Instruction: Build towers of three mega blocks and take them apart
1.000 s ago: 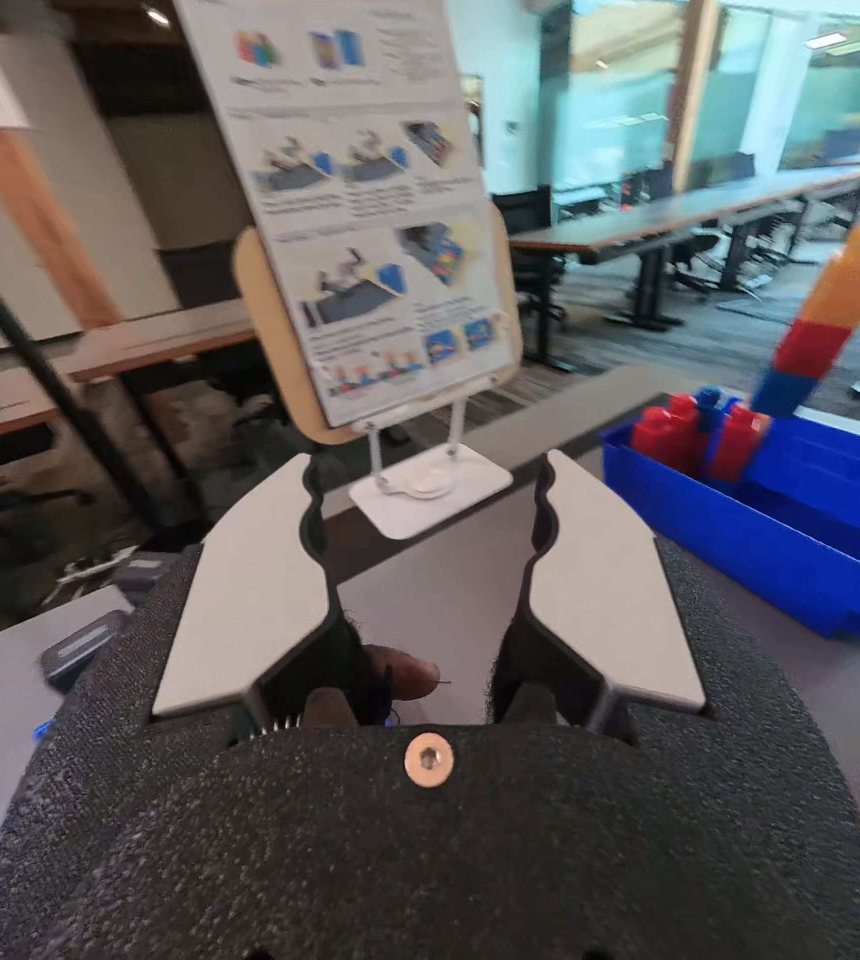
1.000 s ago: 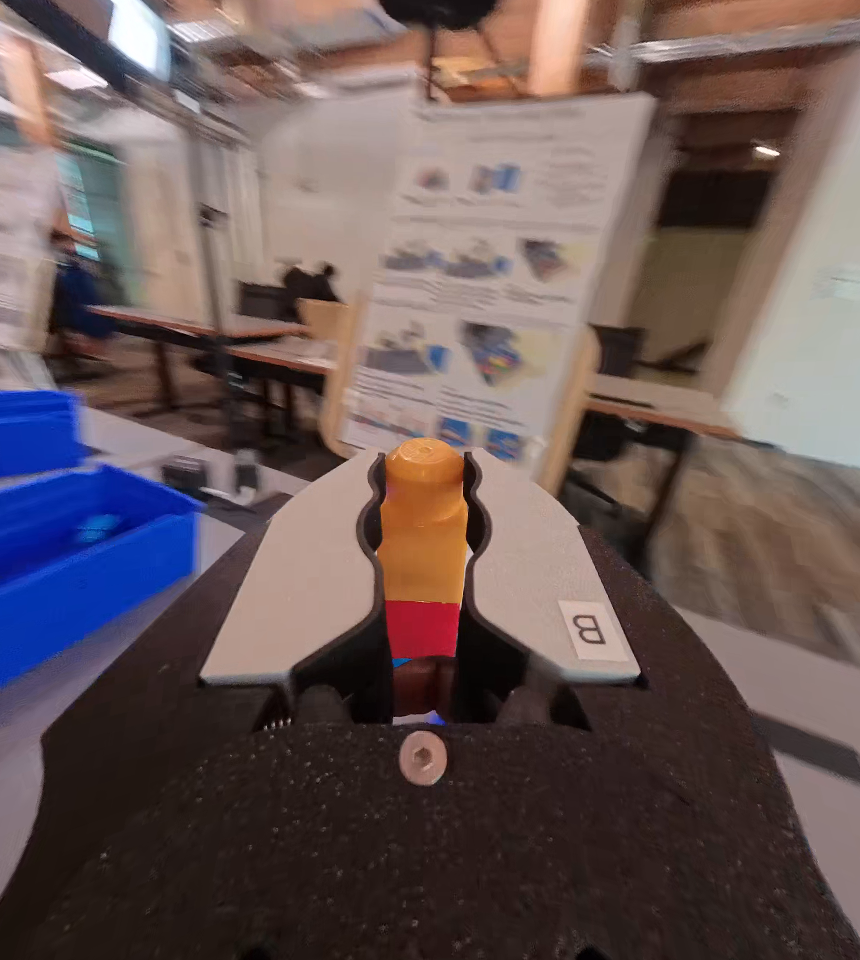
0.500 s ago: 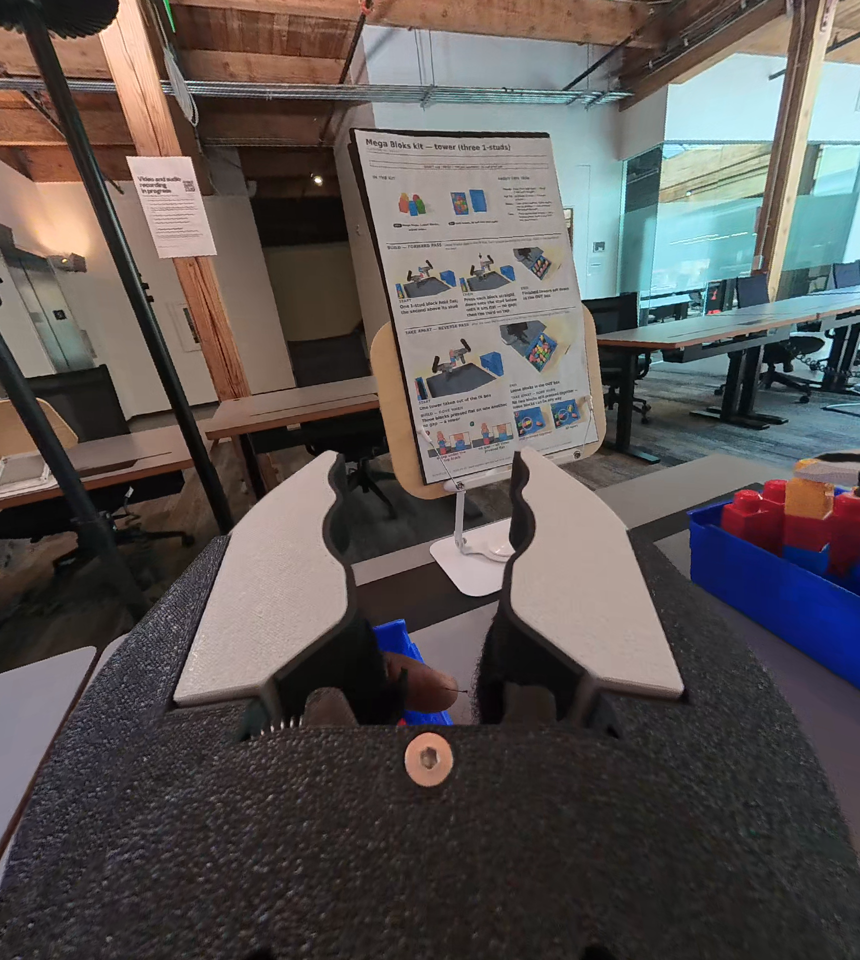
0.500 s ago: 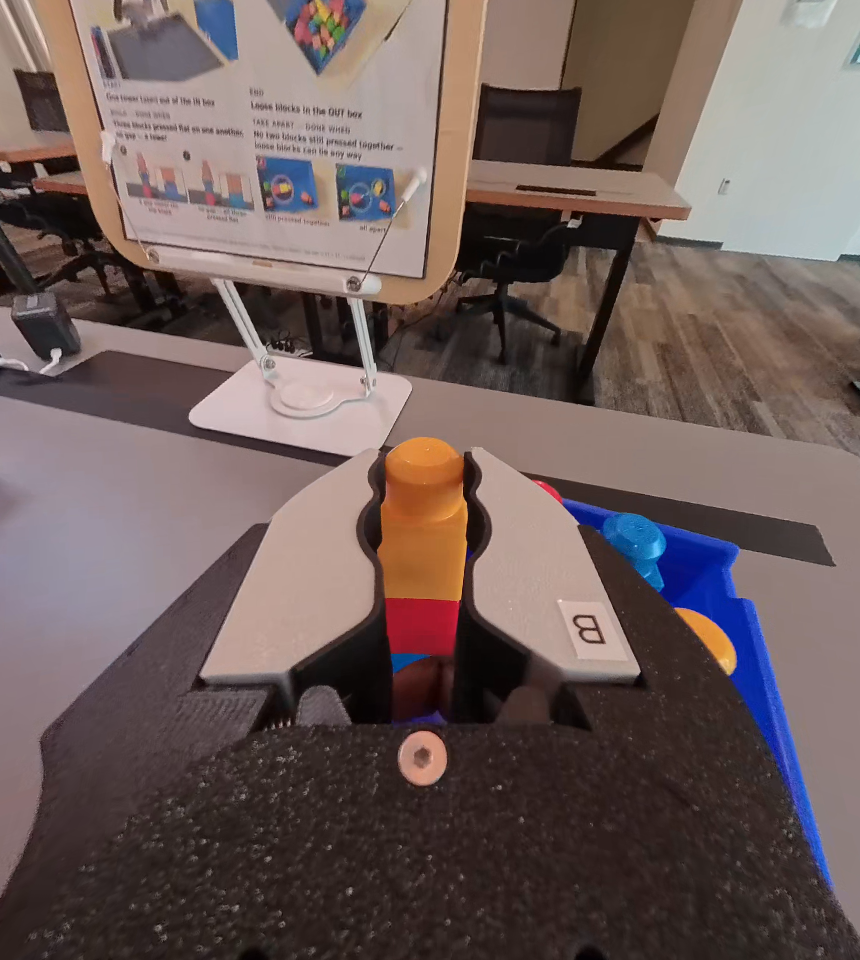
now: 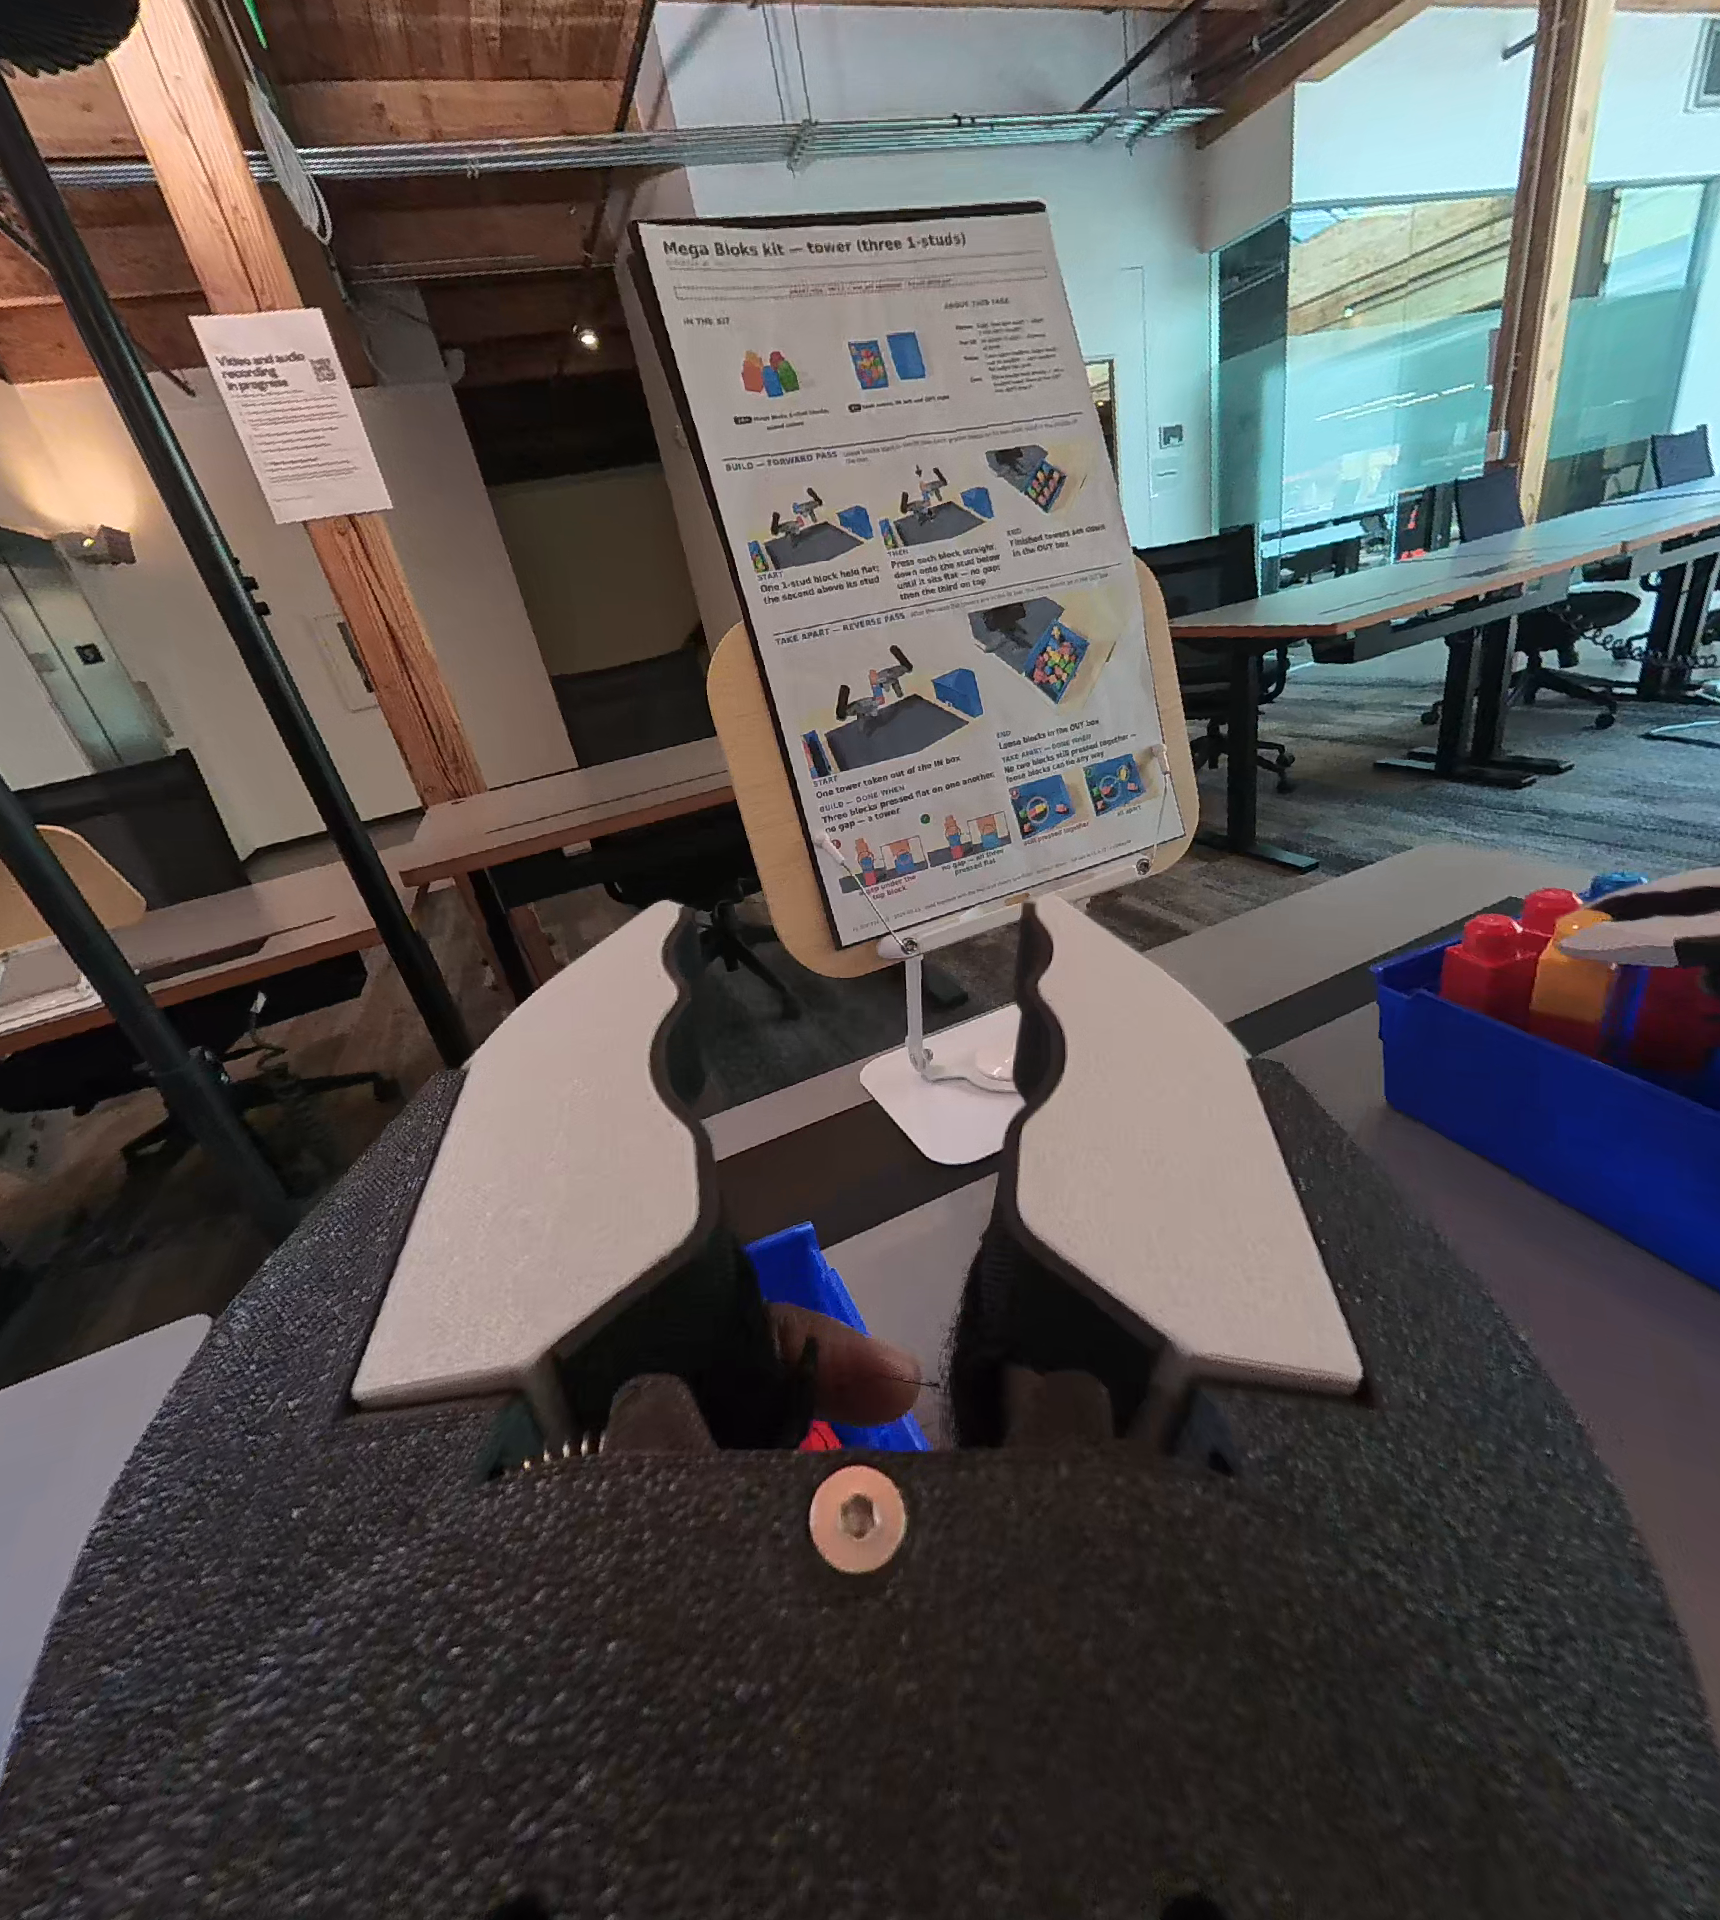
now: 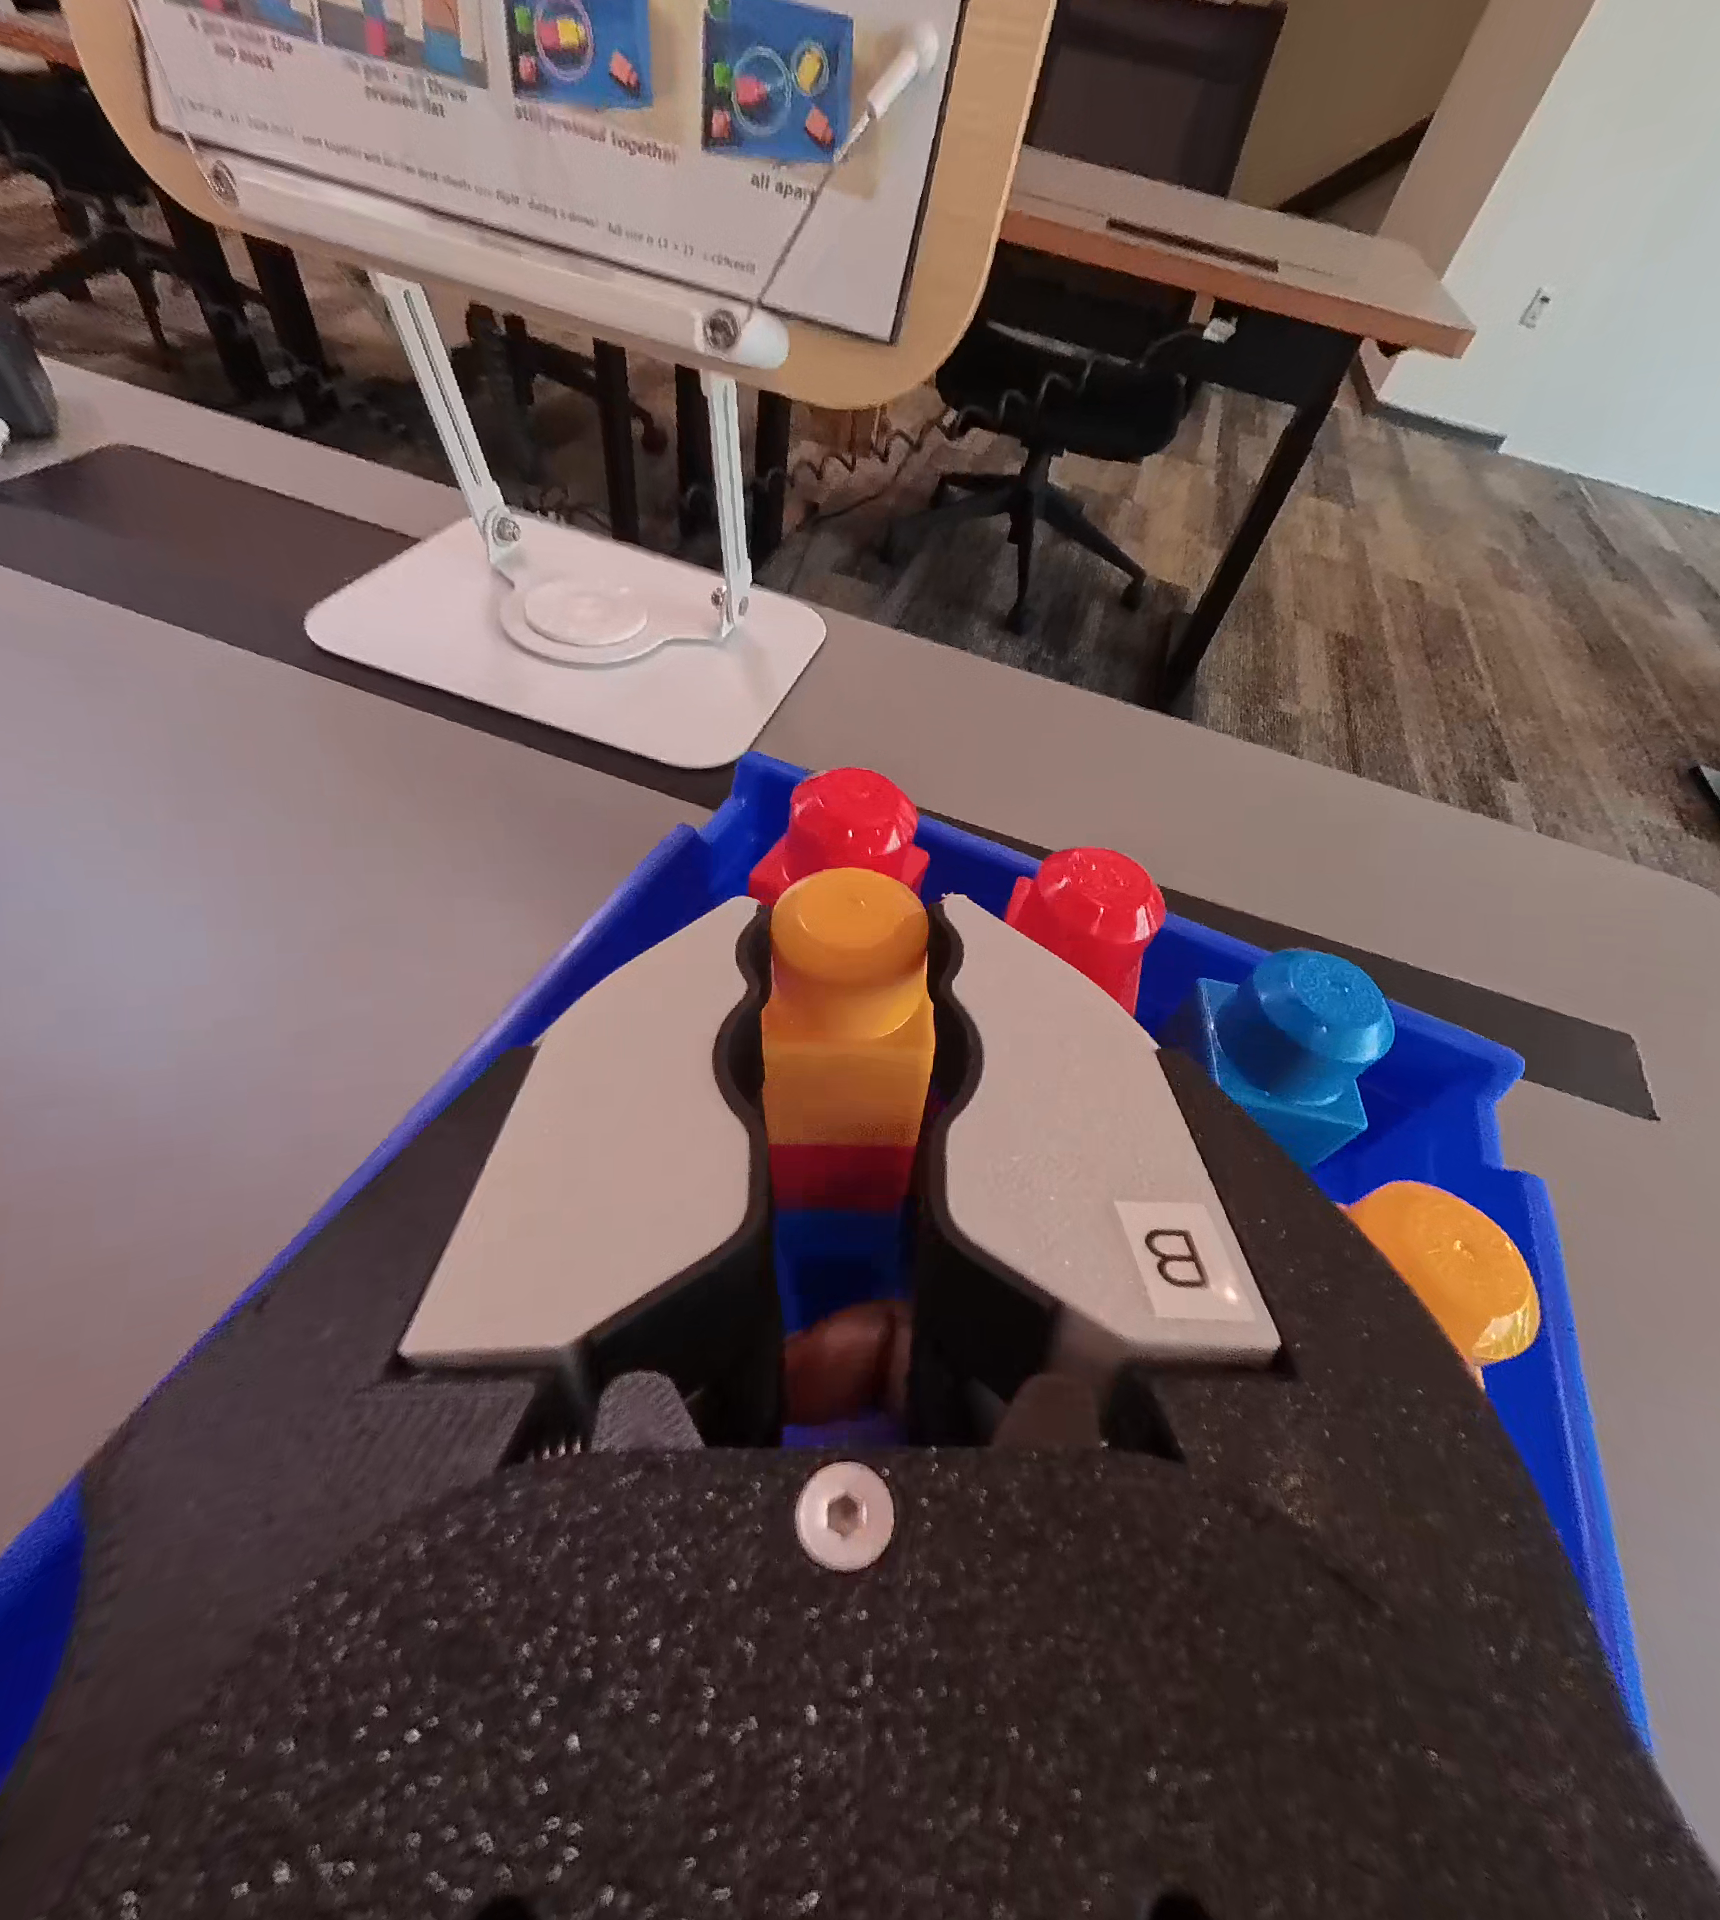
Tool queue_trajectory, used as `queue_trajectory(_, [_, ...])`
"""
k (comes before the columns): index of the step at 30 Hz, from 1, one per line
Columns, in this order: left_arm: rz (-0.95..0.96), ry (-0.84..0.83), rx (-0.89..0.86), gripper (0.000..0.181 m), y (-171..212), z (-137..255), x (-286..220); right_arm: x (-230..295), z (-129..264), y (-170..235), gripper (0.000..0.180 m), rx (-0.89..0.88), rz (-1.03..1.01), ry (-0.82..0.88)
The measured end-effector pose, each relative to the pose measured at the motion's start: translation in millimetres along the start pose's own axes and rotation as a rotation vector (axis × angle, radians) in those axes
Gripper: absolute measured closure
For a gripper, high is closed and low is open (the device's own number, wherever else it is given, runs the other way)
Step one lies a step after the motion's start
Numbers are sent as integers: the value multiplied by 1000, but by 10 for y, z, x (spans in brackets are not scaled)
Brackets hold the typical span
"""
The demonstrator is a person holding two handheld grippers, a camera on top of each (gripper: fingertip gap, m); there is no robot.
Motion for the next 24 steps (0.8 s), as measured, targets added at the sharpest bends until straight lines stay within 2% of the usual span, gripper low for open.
queue_trajectory(3, [-23, 8, -1, 123, 6, 0, -11, -40, -12, 50, 151, 64, -2, 37])
queue_trajectory(11, [-14, 9, 22, 123, 28, -6, -8, -42, 1, 22, 151, 101, -40, 59])
queue_trajectory(16, [22, -8, 115, 117, 121, -14, 49, -30, 80, -96, 148, 43, -83, 54])
queue_trajectory(20, [37, -55, 188, 111, 237, -18, 144, -32, 173, -192, 140, -7, -72, 56])
queue_trajectory(24, [60, -101, 276, 111, 434, -42, 262, 11, 275, -313, 128, -78, -57, 22])
Point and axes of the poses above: each gripper's, where its closed fingertips meet, z back along the fingers, y out of its underside, x = y × z across the jaws, the point moved 8 cm from there along z, back along the fingers, and after that the axes turned 9 degrees about -z, right-handed, at the moved point
